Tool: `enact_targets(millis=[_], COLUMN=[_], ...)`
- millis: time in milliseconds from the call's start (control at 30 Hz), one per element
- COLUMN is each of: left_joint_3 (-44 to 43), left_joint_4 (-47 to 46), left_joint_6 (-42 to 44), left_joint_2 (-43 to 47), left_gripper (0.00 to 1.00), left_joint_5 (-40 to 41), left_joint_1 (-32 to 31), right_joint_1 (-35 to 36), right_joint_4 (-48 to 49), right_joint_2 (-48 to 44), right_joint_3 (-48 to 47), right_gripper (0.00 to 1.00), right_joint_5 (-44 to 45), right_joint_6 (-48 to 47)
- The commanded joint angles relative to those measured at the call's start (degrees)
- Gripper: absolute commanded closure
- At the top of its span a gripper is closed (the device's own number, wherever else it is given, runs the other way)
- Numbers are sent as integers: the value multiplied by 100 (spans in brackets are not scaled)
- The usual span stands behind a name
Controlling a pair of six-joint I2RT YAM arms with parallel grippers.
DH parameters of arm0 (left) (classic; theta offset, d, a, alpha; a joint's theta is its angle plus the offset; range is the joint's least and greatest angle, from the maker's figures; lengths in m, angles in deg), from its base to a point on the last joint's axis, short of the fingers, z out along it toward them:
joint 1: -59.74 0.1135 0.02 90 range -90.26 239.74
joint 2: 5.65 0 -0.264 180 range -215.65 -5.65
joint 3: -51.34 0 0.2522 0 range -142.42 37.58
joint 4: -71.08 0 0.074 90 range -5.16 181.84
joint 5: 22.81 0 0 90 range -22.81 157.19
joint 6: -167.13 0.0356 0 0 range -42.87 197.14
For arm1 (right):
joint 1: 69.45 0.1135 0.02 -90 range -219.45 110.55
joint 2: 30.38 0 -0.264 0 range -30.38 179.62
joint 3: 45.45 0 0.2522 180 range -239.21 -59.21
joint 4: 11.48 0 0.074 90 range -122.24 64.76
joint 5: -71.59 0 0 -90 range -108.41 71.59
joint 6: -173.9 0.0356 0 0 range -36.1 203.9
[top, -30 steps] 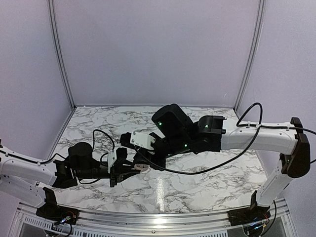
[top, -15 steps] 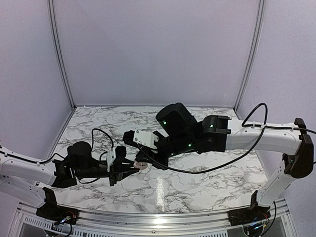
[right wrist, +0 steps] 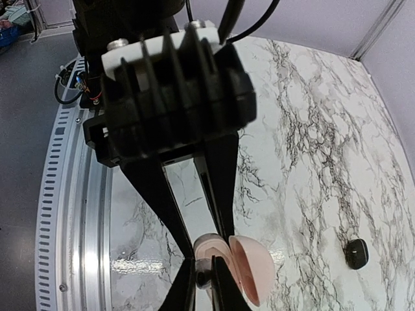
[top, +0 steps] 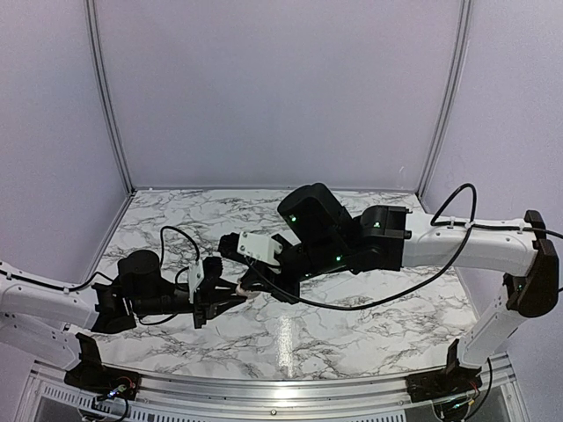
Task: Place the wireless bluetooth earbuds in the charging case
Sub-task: Adjust the left earbud in the left side groove of the charging case.
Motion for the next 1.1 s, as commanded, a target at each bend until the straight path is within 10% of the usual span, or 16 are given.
enact_targets(millis=[0,733,1067], left_joint_3=[-28,-92,-126], left_joint_4=[-312,-321,-330], left_joint_6=[-40,-15,-52], left_joint_2=[194,175,141], left_gripper=[100,100,100], left_joint_5=[-81,-423,-440], left_joint_1=[50,61,69], right_joint_1=[11,-8,-35], right_joint_4=[-159,23,187], right_joint_2=[-11,208,-37], right_joint_3=[48,-174,-140], right_gripper=[89,87,70], right_joint_5=[9,510,210], right_joint_6=[93,233,176])
